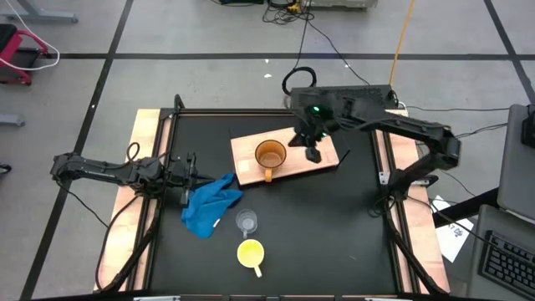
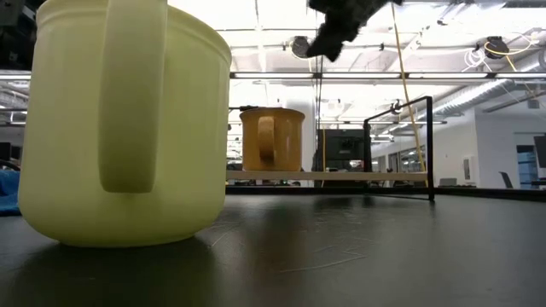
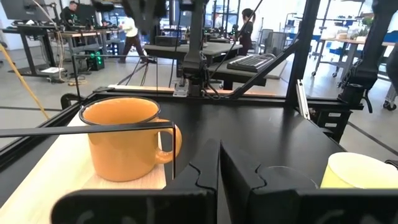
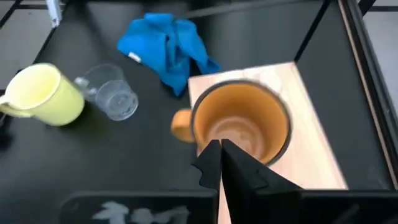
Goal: Stack small to large cups/mugs on shelf
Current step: Put the brown mug on the shelf
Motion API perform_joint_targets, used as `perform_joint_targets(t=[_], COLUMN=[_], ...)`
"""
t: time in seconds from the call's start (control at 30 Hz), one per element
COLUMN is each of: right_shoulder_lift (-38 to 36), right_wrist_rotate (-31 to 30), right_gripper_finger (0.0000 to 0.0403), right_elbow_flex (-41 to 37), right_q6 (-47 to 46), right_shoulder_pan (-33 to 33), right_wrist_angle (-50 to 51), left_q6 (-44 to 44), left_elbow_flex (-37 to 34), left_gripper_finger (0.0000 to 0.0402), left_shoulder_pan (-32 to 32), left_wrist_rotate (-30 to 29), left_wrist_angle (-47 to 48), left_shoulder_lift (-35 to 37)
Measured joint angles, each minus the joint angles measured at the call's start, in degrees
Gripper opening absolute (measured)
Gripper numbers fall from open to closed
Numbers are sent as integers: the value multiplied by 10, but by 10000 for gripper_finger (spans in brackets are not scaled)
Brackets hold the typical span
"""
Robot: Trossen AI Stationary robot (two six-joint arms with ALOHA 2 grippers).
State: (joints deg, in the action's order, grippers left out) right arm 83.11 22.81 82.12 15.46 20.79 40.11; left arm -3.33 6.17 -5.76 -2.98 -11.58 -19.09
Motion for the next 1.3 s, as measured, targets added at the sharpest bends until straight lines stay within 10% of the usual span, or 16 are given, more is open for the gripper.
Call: perform_joint_targets(t=[0.7,1.3], right_shoulder_lift=[-397,-569], right_wrist_rotate=[-33,-50], right_gripper_finger=[0,0], right_elbow_flex=[-382,-551], right_q6=[-133,-203], right_shoulder_pan=[-90,-119], right_wrist_angle=[-168,-258], left_q6=[22,17], left_elbow_flex=[0,0], left_gripper_finger=[19,19], left_shoulder_pan=[0,0], left_wrist_rotate=[23,45], left_wrist_angle=[-7,-45], left_shoulder_lift=[0,0])
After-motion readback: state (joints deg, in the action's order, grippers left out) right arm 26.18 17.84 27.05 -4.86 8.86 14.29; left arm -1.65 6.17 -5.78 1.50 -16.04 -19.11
